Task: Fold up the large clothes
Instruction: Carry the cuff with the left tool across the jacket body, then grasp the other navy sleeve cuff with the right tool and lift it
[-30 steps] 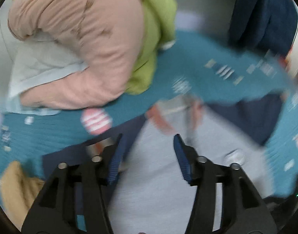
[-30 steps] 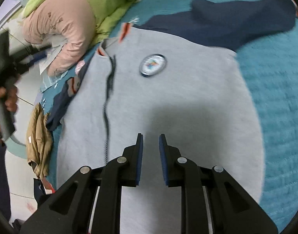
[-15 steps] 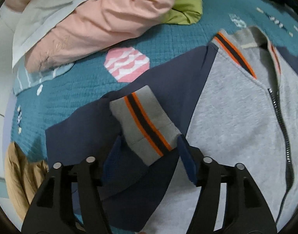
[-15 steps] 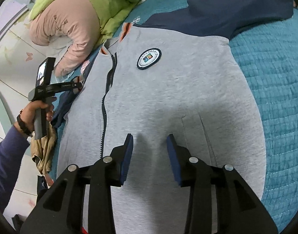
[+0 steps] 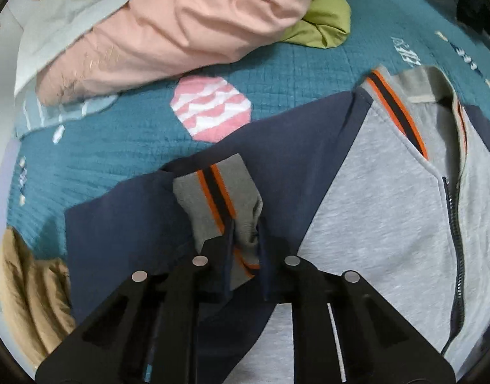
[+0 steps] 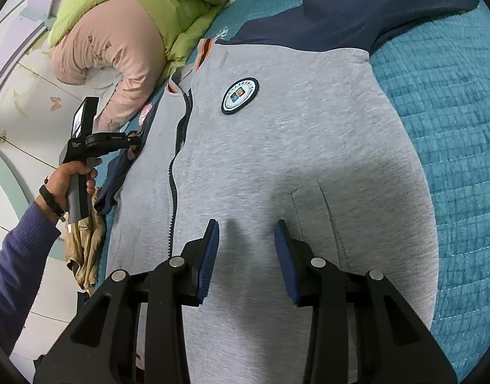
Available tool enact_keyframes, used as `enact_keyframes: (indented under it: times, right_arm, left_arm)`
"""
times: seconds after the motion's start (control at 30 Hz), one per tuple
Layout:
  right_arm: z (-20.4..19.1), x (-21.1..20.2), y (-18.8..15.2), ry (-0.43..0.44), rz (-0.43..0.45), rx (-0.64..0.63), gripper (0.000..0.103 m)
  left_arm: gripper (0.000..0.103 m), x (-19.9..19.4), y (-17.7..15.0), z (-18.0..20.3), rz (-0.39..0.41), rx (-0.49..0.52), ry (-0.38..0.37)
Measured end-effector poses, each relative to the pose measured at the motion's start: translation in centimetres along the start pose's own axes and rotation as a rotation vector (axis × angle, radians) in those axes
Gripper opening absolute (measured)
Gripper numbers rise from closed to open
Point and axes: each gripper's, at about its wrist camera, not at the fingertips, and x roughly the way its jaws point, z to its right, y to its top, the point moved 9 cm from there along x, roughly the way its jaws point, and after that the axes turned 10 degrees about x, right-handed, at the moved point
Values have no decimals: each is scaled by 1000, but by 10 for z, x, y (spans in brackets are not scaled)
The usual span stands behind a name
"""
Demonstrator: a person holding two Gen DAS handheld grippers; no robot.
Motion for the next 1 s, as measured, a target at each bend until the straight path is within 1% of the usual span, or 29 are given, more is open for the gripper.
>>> enact_keyframes:
  times: [0.03,0.07,0.13,0.17,0.27,0.3,0.33,0.4,0.5,0.53,0.57,0.63,0.73,0.8,0.83,0.9,0.93,0.97,1.0]
  right_arm:
    - [0,0,0,3,-1,1,35]
    - [0,0,0,7,-2,2,35]
    - [1,-1,0,15,-3,4,35]
    - [1,-1,0,18,-4,6,35]
    - [3,-3,0,28,-8,15,35]
    - [4,-3,0,34,-11,23,35]
    - [6,-5,0,49,-16,41,35]
    - [9,-7,1,69,-19,68,34]
    - [10,-11,3,81,-16,84,34]
    - [11,-13,3,83,-14,84,34]
    - [11,-14,3,85,-13,86,34]
    - [13,-17,4,97,-11,103,35]
    - [17,-20,5,113,-5,125,35]
    - [18,-22,6,116,-1,127,35]
    - [19,-23,7,104,7,124,35]
    - [24,-25,8,103,12,125,35]
    - [25,-27,9,102,14,129,35]
    - [26,-28,11,100,17,128,35]
    - [28,-30,12,91,26,123,35]
  left_arm:
    - [13,-3,1,3,1,0,2]
    - [13,-8,2,3,11,-23,-19]
    - [13,-26,7,5,55,-81,-107]
    - [13,-37,10,9,76,-91,-137]
    - [13,-83,26,25,175,-135,-294]
    - [13,-103,33,36,215,-132,-350]
    - [13,-116,38,47,238,-132,-382]
    - [13,-152,54,84,295,-98,-471]
    - [13,-184,70,148,325,-42,-616]
    - [13,-190,74,173,323,-20,-668]
    - [12,-194,76,193,319,-1,-701]
    - [12,-188,79,233,288,43,-725]
    - [12,-162,80,279,213,30,-760]
    - [12,-140,83,299,175,29,-738]
    - [13,-127,84,307,157,23,-743]
    - [14,-113,81,320,120,23,-768]
    - [17,-108,81,323,111,16,-766]
    - [25,-103,80,326,103,1,-777]
    - [29,-103,79,328,97,-16,-822]
